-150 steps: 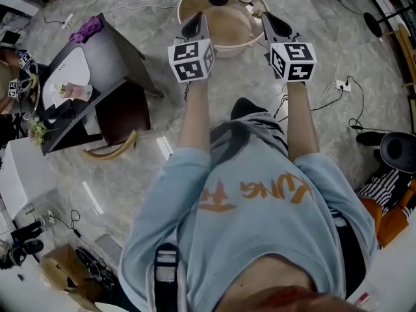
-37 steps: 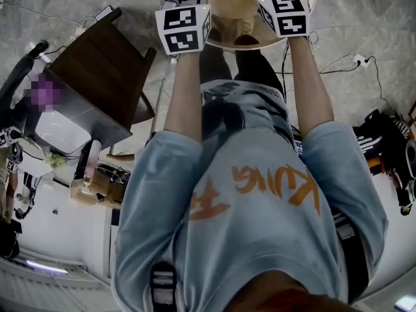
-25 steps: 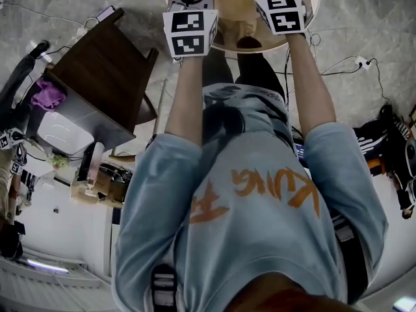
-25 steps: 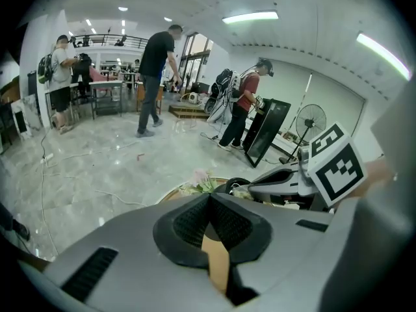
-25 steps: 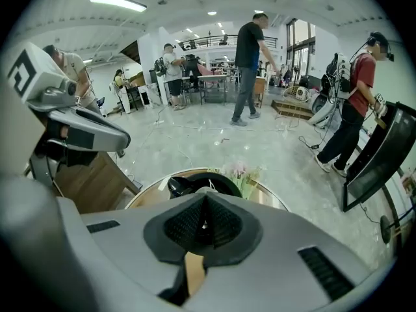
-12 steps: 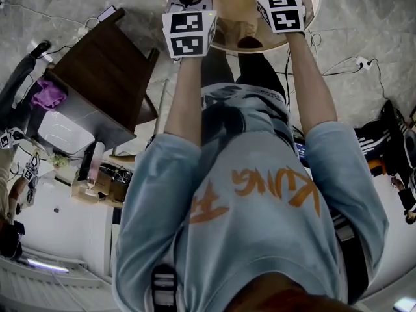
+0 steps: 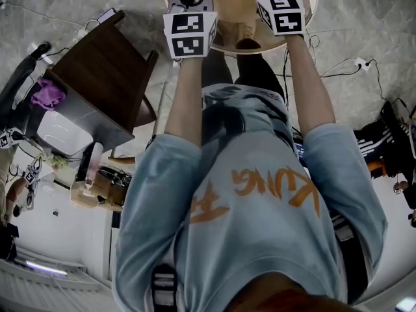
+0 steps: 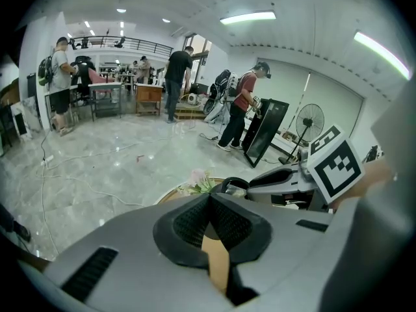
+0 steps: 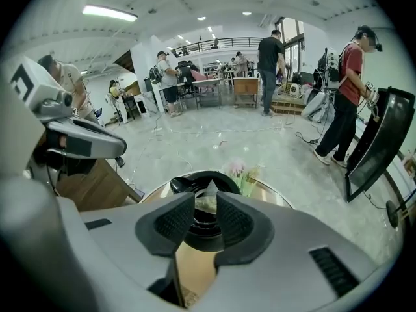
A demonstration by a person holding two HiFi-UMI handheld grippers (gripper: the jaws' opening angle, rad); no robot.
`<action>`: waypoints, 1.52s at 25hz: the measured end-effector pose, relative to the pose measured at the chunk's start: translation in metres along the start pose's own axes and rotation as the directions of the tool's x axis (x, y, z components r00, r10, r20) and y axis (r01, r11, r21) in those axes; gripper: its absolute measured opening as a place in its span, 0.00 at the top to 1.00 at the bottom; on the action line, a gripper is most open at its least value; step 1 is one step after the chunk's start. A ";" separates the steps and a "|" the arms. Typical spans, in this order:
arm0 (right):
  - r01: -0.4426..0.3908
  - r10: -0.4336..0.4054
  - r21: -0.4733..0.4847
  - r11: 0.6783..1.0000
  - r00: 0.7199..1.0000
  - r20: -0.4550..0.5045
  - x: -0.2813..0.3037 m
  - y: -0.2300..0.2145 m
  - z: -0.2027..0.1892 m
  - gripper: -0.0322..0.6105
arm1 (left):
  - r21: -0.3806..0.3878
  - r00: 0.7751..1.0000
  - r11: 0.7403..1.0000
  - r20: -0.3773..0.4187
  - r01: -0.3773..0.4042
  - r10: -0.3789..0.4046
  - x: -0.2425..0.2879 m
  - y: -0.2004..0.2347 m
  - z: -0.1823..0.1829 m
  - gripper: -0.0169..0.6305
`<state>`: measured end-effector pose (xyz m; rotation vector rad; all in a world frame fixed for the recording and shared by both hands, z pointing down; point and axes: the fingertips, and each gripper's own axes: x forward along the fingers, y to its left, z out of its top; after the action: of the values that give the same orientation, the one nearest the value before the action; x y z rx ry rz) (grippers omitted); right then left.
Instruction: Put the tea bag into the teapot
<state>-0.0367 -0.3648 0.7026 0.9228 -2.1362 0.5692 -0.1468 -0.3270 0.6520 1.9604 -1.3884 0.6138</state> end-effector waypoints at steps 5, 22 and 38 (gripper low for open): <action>0.009 -0.009 0.005 1.000 1.000 0.022 -0.016 -0.002 0.003 0.76 | 0.004 1.000 1.000 0.017 0.001 -0.002 -0.006 -0.011 0.005 0.94; 0.061 -0.129 0.275 0.959 0.963 0.236 -0.131 -0.027 0.028 0.88 | -0.171 0.971 0.981 0.199 -0.097 0.131 -0.058 -0.058 0.043 0.94; -0.075 -0.006 0.137 0.988 0.857 0.515 -0.261 -0.023 0.104 0.93 | -0.073 0.881 0.981 0.432 -0.178 0.192 -0.156 -0.126 0.125 0.94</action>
<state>0.0588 -0.3317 0.4398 1.2327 -2.6185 0.5533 -0.0782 -0.2904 0.4290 2.0339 -1.8631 0.2311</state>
